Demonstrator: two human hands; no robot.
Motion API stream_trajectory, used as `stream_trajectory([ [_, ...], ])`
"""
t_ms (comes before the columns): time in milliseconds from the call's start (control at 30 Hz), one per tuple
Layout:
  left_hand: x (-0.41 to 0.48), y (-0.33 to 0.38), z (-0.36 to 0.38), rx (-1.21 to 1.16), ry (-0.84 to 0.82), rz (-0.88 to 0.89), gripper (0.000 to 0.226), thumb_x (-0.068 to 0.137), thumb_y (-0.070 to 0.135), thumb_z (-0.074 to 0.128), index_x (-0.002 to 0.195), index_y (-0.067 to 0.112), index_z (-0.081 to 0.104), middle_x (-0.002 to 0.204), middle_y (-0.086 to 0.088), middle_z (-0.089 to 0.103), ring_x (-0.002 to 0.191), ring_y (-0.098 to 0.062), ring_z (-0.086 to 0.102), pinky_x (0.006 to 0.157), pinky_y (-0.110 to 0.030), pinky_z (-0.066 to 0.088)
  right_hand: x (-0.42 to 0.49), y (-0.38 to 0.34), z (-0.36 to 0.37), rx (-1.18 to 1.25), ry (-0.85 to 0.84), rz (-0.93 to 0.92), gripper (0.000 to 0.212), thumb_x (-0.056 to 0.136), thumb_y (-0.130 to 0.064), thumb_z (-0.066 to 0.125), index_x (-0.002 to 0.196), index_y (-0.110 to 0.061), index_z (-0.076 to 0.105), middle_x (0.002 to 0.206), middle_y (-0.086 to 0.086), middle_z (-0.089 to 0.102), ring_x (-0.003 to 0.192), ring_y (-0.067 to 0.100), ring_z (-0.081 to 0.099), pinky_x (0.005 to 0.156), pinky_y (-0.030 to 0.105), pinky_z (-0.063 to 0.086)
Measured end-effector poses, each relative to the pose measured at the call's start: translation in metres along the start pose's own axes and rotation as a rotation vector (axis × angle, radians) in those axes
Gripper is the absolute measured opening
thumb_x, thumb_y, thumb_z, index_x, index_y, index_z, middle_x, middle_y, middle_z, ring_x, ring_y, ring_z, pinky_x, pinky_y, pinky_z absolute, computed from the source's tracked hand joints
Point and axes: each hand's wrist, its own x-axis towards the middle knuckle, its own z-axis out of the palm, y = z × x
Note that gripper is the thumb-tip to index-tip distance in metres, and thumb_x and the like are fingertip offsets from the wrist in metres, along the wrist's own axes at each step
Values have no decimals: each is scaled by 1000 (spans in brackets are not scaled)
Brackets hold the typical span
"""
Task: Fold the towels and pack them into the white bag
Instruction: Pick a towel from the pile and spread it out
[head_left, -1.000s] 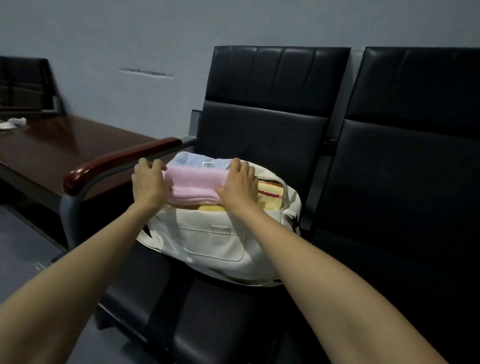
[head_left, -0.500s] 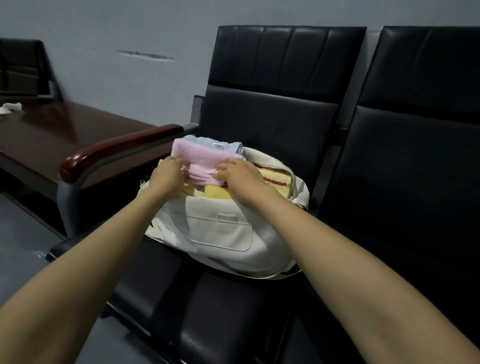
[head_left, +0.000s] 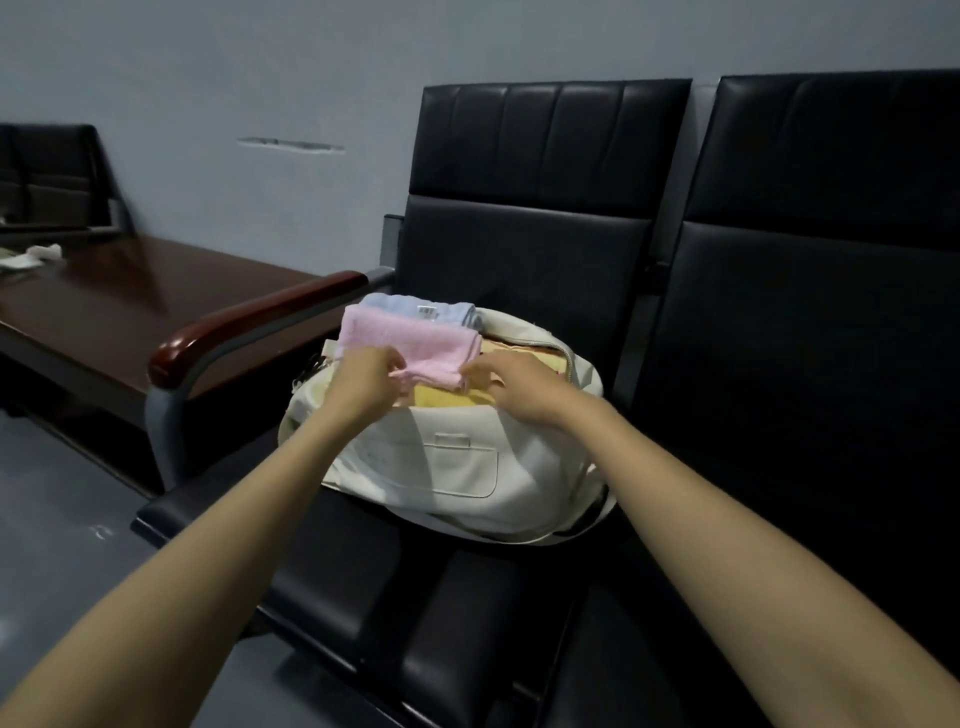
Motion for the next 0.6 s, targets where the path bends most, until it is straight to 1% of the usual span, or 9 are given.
stream_trajectory([
  [100, -30, 40, 8, -81, 28, 123, 28, 87, 2, 56, 112, 8, 67, 117, -11, 66, 104, -26, 60, 89, -35, 47, -59, 25, -22, 32, 70, 108, 38, 94, -10, 47, 127, -22, 61, 135, -2, 57, 125, 16, 50, 101, 24, 37],
  [167, -55, 76, 18, -118, -7, 227, 26, 86, 4, 57, 109, 11, 68, 112, -8, 66, 100, -25, 61, 86, -34, 48, -110, 48, -37, 34, 119, 174, 34, 94, -8, 50, 122, -19, 65, 126, -1, 62, 119, 15, 55, 94, 19, 38],
  [200, -68, 96, 27, -132, -45, 281, 25, 86, 6, 58, 109, 11, 68, 111, -8, 65, 100, -25, 61, 85, -34, 48, -136, 59, -44, 30, 134, 218, 32, 95, -7, 51, 121, -18, 66, 122, -1, 64, 116, 15, 57, 91, 18, 39],
  [267, -95, 136, 48, -153, -143, 375, 24, 86, 8, 57, 107, 12, 67, 109, -8, 65, 100, -26, 60, 82, -32, 47, -193, 84, -57, 37, 153, 345, 30, 97, -10, 51, 122, -18, 64, 122, -1, 62, 115, 15, 57, 91, 19, 39],
  [367, -129, 199, 85, -144, -308, 483, 25, 88, 12, 55, 111, 12, 65, 112, -9, 62, 105, -27, 58, 87, -33, 46, -278, 125, -72, 65, 222, 560, 29, 98, -15, 52, 124, -21, 62, 125, -2, 59, 116, 14, 55, 91, 21, 40],
  [433, -150, 242, 110, -142, -417, 537, 26, 90, 16, 57, 115, 14, 63, 116, -8, 60, 107, -27, 58, 88, -34, 48, -336, 150, -79, 60, 262, 682, 28, 97, -14, 54, 122, -21, 63, 126, 0, 61, 117, 15, 55, 94, 23, 41],
  [500, -173, 284, 134, -160, -507, 577, 24, 91, 19, 57, 114, 16, 63, 115, -6, 58, 104, -24, 58, 84, -34, 49, -390, 169, -83, 50, 288, 790, 27, 95, -12, 55, 119, -20, 65, 125, 2, 62, 117, 17, 56, 97, 26, 42],
  [600, -207, 342, 168, -221, -607, 631, 23, 91, 20, 58, 114, 18, 63, 111, -2, 57, 100, -21, 58, 83, -34, 51, -461, 191, -85, 55, 359, 938, 25, 93, -12, 58, 115, -19, 67, 122, 4, 63, 113, 20, 58, 90, 24, 41],
])
